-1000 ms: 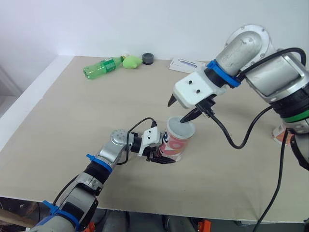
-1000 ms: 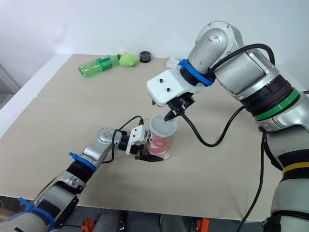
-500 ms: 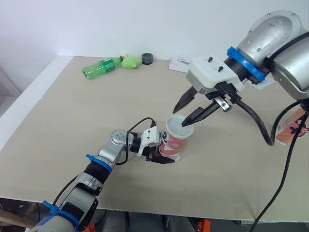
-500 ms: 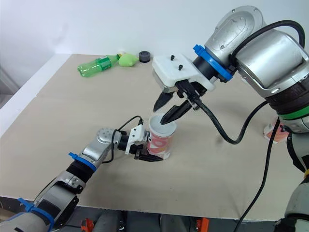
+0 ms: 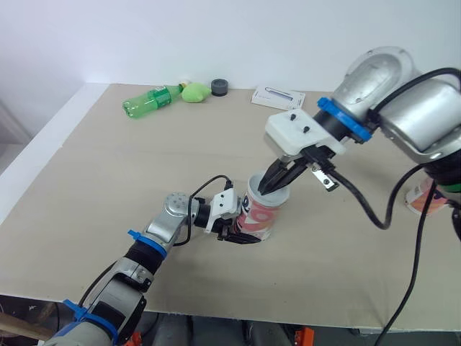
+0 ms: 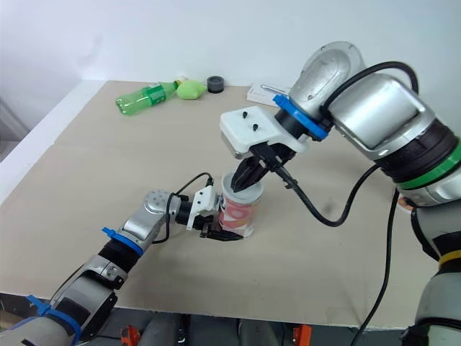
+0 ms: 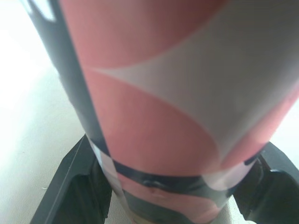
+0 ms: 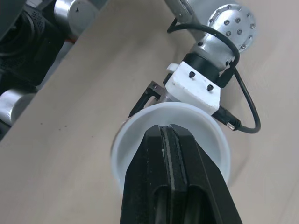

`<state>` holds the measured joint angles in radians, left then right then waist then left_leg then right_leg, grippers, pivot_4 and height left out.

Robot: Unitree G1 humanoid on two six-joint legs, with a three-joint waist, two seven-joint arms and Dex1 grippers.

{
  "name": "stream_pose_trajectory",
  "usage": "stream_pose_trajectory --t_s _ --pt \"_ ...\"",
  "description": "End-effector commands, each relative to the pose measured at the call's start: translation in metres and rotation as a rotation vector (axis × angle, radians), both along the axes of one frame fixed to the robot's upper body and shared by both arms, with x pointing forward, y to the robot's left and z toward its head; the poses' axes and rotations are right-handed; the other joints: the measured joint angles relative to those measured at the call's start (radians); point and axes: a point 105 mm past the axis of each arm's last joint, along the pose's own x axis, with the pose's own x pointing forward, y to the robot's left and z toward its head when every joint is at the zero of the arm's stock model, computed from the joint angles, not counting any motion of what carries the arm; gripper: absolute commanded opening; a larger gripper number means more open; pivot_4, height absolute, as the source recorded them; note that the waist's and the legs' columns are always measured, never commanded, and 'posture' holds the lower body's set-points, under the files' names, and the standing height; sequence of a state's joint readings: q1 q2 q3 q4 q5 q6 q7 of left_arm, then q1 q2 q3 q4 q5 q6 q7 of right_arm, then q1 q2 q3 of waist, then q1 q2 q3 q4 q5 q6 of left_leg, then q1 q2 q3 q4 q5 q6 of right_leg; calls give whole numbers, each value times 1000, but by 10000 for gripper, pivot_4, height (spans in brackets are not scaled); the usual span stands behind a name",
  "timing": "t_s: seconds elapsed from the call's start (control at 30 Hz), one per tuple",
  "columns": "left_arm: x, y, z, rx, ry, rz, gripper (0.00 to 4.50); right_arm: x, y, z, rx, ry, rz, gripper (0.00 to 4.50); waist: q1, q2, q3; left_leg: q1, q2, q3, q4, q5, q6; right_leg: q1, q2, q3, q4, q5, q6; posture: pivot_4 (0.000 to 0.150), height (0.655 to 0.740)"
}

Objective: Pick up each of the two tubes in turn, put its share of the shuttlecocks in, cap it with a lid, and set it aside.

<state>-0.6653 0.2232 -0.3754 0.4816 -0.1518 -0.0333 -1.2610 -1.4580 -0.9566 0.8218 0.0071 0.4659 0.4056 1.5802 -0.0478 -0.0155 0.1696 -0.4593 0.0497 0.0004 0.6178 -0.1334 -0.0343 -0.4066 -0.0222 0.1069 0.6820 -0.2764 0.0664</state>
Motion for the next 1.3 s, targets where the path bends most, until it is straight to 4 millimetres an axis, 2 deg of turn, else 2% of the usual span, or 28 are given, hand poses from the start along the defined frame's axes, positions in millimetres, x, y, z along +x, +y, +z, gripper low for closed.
stream_pose_trajectory --t_s 0.03,0.37,0.63,1.3 --pt "0 11 -22 84 48 41 28006 2 -1 11 0 -52 23 118 0 0 0 0 0 0 0 0 0 0 0 0 0 0 0 1500 7294" --pt "0 11 -22 83 47 47 28006 1 3 8 -16 -50 46 118 0 0 0 0 0 0 0 0 0 0 0 0 0 0 0 1500 7294" --pt "0 10 -22 79 46 51 28006 7 1 -10 -85 -50 33 118 0 0 0 0 0 0 0 0 0 0 0 0 0 0 0 1500 7294" --pt "3 12 -21 82 45 58 28006 5 -6 -31 -175 -53 67 118 0 -2 -2 2 0 0 0 0 0 2 0 0 0 -1 2 1500 7294"
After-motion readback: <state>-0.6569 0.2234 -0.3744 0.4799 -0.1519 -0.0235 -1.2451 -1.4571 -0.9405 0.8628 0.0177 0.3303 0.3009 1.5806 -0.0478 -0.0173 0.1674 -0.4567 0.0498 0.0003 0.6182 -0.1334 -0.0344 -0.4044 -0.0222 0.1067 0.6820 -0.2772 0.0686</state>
